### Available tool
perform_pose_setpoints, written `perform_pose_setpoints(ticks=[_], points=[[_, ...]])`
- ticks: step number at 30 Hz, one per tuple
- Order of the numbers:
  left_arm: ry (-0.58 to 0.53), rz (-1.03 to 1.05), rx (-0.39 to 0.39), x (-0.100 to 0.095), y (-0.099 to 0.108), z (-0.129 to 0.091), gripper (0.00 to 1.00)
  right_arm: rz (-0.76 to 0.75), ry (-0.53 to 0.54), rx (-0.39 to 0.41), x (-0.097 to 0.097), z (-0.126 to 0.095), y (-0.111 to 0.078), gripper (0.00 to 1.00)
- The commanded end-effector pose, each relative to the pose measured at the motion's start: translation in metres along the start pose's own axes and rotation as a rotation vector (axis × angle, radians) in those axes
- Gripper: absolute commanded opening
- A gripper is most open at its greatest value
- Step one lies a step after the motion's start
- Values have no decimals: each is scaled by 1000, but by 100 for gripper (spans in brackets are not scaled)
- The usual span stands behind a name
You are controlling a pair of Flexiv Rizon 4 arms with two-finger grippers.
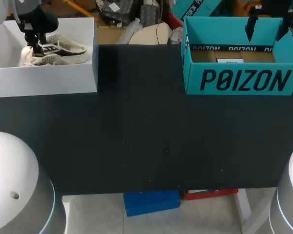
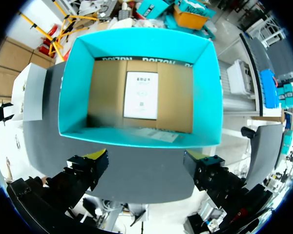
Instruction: Take the shoe out of the shoebox, open the shoe tongue, remove and reinsert the insole, then place the shoe into the shoebox
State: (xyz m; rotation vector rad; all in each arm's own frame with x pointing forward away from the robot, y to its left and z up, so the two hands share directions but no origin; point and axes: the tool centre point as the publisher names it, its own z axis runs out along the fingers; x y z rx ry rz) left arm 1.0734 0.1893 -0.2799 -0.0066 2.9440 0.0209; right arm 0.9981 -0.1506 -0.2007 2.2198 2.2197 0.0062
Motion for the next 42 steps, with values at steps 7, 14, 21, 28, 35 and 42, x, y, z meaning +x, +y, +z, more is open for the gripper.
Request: perform_pose_setpoints(ticks=[7,14,21,28,35,42], points=[[55,-33,-25,-34,-2,57,51,0,0,2,0,0,1,100],[88,-43,-38,-38,-3,90,50,0,0,2,0,0,1,100],[112,-48,-45,-36,-7,120,45,0,0,2,0,0,1,100],[127,-43,-40,-37,-12,141,38,0,0,2,0,0,1,100],[135,-31,-45,-37,-14,148,21,0,0,2,0,0,1,100],[120,-2,-35,-36,-14,133,0,0,0,2,0,0,1,100]])
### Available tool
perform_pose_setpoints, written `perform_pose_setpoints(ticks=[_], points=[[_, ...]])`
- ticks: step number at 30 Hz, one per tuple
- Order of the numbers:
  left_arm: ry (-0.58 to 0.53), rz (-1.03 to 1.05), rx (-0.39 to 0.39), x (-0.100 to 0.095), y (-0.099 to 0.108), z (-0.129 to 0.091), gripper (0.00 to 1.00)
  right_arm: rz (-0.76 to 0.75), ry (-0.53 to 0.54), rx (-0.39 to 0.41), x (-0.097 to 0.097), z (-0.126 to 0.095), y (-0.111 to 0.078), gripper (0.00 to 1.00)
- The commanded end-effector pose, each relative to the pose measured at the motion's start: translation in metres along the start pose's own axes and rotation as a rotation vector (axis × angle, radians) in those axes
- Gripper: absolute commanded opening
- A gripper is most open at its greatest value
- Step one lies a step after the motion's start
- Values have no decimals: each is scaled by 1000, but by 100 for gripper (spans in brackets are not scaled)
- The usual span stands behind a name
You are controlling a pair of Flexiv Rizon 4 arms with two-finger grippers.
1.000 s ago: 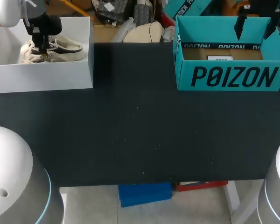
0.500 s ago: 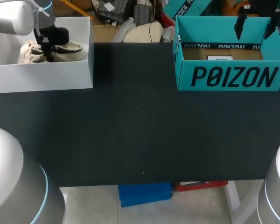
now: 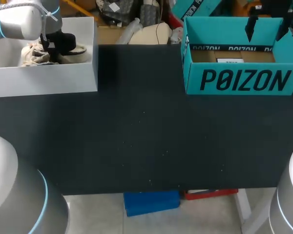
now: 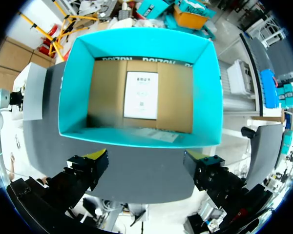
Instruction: Take the shoe out of the shoebox, open the shoe tongue, remove and reinsert the insole, then place the shoe into the shoebox
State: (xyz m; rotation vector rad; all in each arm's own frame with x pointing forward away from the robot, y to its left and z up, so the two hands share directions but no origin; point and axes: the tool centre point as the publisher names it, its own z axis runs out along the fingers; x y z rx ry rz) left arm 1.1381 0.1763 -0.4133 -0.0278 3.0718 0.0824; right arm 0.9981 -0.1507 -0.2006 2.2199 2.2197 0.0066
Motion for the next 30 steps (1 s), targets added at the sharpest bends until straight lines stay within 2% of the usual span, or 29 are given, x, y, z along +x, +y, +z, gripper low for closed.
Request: perform_pose_setpoints(ticks=[1,5,8,13,17,23,25,30], points=[[-10,10,6,3,3,-15,0,0,-1,2,0,0,1,100],[-18,26,15,2,4,-46,0,0,-1,2,0,0,1,100],[-24,40,22,0,4,-76,0,0,-1,2,0,0,1,100],[-39,66,15,-4,-2,-136,0,0,-1,2,0,0,1,100],[-61,81,-8,-1,-12,-192,0,0,-1,2,0,0,1,100],[-120,90,61,15,-32,-276,0,0,-1,2,0,0,1,100],[-158,102,60,22,-40,-303,0,0,-1,2,0,0,1,100],[-211,161,82,49,-75,-351,0,0,-1,2,0,0,1,100]])
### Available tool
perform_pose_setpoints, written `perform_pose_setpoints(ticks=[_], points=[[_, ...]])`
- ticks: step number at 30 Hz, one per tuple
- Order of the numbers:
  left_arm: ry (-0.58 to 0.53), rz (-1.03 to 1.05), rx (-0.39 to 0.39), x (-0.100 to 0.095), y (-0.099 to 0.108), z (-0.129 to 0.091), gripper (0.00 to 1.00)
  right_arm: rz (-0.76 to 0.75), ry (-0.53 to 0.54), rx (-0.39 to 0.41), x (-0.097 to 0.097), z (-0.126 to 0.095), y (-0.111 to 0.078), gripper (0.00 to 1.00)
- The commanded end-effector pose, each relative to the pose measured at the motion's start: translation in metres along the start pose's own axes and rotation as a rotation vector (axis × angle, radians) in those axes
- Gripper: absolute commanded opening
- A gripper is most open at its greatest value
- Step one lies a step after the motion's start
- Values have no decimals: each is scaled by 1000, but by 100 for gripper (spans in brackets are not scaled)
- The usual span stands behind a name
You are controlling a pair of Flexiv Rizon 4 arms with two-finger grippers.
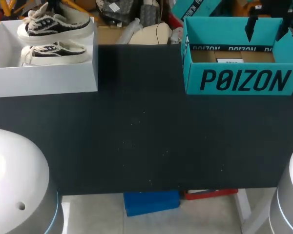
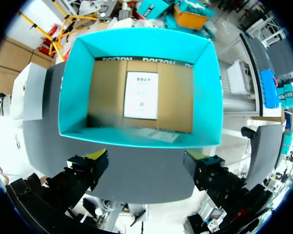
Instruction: Take the shoe out of the shoebox, open the shoe tongue, remove and reinsert the insole, then place the shoe into the shoebox
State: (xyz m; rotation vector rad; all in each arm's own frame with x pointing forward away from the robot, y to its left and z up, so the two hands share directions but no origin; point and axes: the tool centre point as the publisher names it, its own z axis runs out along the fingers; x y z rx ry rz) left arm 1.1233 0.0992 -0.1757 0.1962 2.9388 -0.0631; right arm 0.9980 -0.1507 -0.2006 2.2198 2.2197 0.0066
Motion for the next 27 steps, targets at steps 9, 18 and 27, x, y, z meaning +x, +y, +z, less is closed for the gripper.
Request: perform_pose_setpoints(ticks=[9,18,27], points=[[-46,117,-1,100,-138,-127,0,0,-1,2,0,0,1,100],[78,118,-46,182,-232,-84,0,0,-1,2,0,0,1,100],[189,113,-84,243,-282,-17,0,0,-1,2,0,0,1,100]])
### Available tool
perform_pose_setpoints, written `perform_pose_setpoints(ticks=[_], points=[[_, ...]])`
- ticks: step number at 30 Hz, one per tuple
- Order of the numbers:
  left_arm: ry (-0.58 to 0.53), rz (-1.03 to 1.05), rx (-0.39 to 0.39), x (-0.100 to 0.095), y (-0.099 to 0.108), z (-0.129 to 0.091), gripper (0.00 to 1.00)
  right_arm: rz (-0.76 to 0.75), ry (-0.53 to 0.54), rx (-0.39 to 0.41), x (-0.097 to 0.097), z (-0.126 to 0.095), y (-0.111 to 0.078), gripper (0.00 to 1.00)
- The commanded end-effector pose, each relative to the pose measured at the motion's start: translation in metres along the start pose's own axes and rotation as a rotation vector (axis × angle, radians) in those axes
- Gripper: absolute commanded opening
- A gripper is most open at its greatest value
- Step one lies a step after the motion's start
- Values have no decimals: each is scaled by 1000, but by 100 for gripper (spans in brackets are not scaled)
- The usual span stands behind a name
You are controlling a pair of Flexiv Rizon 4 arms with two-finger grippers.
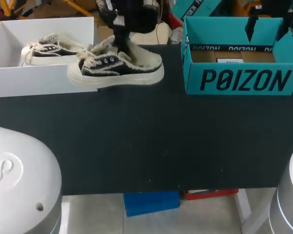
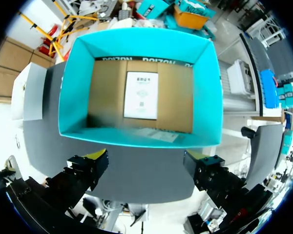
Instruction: Take the shoe out of the shoebox, open the shoe tongue, remove and reinsert the insole, then place the shoe into the shoebox
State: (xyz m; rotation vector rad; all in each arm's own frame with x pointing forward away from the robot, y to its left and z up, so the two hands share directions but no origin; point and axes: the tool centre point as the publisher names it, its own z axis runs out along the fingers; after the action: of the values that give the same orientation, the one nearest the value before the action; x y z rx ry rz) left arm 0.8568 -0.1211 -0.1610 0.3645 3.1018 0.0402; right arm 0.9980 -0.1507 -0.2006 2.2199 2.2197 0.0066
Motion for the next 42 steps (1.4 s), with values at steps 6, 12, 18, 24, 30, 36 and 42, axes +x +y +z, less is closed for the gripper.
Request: perform_pose_setpoints(ticks=[6,12,18,24,30,36,42], points=[[70,5,-67,9,-46,89,0,0,-1,2,0,0,1,100],[114,-52,-60,-6,-44,144,0,0,-1,2,0,0,1,100],[134,-54,-75,-13,-48,190,0,0,-1,2,0,0,1,100],[133,-61,-95,-17,-49,224,0,0,-1,2,0,0,1,100],[108,-74,-114,-22,-49,242,0,0,-1,2,0,0,1,100],[93,-50,-131,-21,-52,248,0,0,-1,2,0,0,1,100],[76,-40,-112,-21,-52,236,100,0,-1,2,0,0,1,100]])
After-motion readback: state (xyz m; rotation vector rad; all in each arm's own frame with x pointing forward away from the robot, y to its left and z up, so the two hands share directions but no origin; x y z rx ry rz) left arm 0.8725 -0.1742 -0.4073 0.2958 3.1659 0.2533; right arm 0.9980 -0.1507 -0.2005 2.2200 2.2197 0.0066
